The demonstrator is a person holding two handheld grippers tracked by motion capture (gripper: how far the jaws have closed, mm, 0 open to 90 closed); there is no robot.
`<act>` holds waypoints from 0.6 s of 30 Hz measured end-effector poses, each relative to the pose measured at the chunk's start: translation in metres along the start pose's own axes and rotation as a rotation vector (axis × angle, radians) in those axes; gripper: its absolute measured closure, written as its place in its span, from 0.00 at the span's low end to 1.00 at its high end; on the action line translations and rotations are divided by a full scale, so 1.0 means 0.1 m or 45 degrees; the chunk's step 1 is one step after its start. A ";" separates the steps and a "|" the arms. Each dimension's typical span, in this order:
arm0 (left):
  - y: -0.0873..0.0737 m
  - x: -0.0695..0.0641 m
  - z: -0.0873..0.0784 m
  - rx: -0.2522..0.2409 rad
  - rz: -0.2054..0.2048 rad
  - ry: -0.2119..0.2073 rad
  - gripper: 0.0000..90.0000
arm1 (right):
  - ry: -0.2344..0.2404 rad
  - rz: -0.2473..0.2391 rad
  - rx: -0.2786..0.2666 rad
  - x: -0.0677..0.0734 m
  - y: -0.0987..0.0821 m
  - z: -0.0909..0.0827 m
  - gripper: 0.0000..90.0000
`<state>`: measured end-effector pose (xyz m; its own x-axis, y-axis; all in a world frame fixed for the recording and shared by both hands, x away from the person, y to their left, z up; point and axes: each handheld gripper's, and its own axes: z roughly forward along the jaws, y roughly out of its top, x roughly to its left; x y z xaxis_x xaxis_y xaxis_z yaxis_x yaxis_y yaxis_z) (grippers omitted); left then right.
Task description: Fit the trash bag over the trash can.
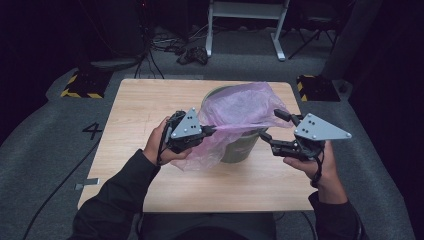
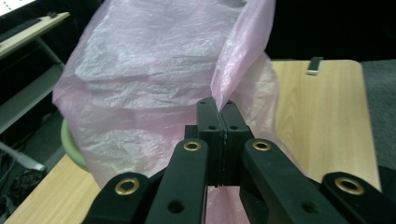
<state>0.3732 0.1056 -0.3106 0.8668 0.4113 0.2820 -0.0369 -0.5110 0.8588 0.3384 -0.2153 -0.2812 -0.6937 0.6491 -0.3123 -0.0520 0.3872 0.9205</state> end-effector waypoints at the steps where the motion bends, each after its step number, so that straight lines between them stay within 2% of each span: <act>1: -0.01 0.01 0.01 -0.006 -0.004 0.003 1.00 | 0.000 0.000 0.000 0.00 0.00 0.00 0.31; 3: -0.07 0.03 0.04 -0.012 -0.037 0.020 1.00 | -0.021 -0.009 -0.016 0.02 -0.04 -0.12 0.30; 4: -0.07 0.03 0.04 -0.012 -0.037 0.020 1.00 | -0.020 -0.003 -0.024 0.03 -0.06 -0.17 0.30; 7: -0.14 0.08 0.05 -0.028 -0.098 0.038 1.00 | -0.028 -0.020 -0.041 0.05 -0.10 -0.27 0.29; 8: -0.16 0.12 0.05 -0.038 -0.126 0.030 1.00 | -0.050 -0.028 -0.047 0.05 -0.11 -0.33 0.29; 10: -0.18 0.15 0.05 -0.048 -0.152 0.049 1.00 | -0.063 -0.012 -0.088 -0.01 -0.16 -0.50 0.28; 11: -0.20 0.19 0.05 -0.054 -0.175 0.054 1.00 | -0.081 -0.031 -0.098 -0.04 -0.18 -0.56 0.28; 12: -0.20 0.19 0.05 -0.054 -0.175 0.054 1.00 | -0.081 -0.031 -0.098 -0.04 -0.18 -0.56 0.28; 13: -0.22 0.21 0.05 -0.066 -0.200 0.058 1.00 | -0.104 -0.022 -0.094 -0.10 -0.22 -0.64 0.27; 15: -0.22 0.21 0.05 -0.068 -0.203 0.064 1.00 | -0.113 -0.025 -0.087 -0.13 -0.24 -0.66 0.26; 16: -0.23 0.20 0.06 -0.089 -0.222 0.068 1.00 | -0.136 -0.030 -0.049 -0.17 -0.29 -0.69 0.26; 18: -0.23 0.20 0.06 -0.088 -0.219 0.067 1.00 | -0.143 -0.015 -0.023 -0.18 -0.32 -0.69 0.26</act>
<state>0.3939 0.1206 -0.3272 0.8361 0.5279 0.1493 0.0738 -0.3779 0.9229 0.3031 -0.2843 -0.2890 -0.6080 0.7143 -0.3466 -0.0735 0.3840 0.9204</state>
